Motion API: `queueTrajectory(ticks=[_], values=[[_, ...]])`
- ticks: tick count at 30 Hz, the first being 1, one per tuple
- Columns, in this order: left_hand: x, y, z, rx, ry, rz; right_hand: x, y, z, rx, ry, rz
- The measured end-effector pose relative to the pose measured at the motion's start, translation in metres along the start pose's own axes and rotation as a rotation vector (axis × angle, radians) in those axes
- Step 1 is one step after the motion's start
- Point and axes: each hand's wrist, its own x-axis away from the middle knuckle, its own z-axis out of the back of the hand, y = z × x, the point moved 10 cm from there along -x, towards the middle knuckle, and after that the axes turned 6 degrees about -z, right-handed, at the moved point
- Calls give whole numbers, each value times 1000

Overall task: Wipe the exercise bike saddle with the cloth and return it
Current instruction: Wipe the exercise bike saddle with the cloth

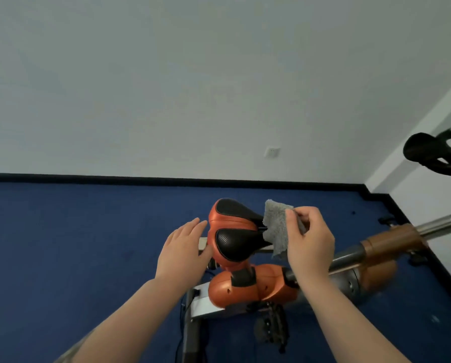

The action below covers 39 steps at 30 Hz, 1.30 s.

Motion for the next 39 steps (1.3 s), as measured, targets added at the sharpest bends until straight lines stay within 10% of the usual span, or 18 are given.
queueTrajectory(ticks=[24,39], values=[[-25,5,-40,358,96,-16,96,18,-144,397,-702,378],[-51,29,-62,72,160,-60,26,82,-105,509,-479,76]])
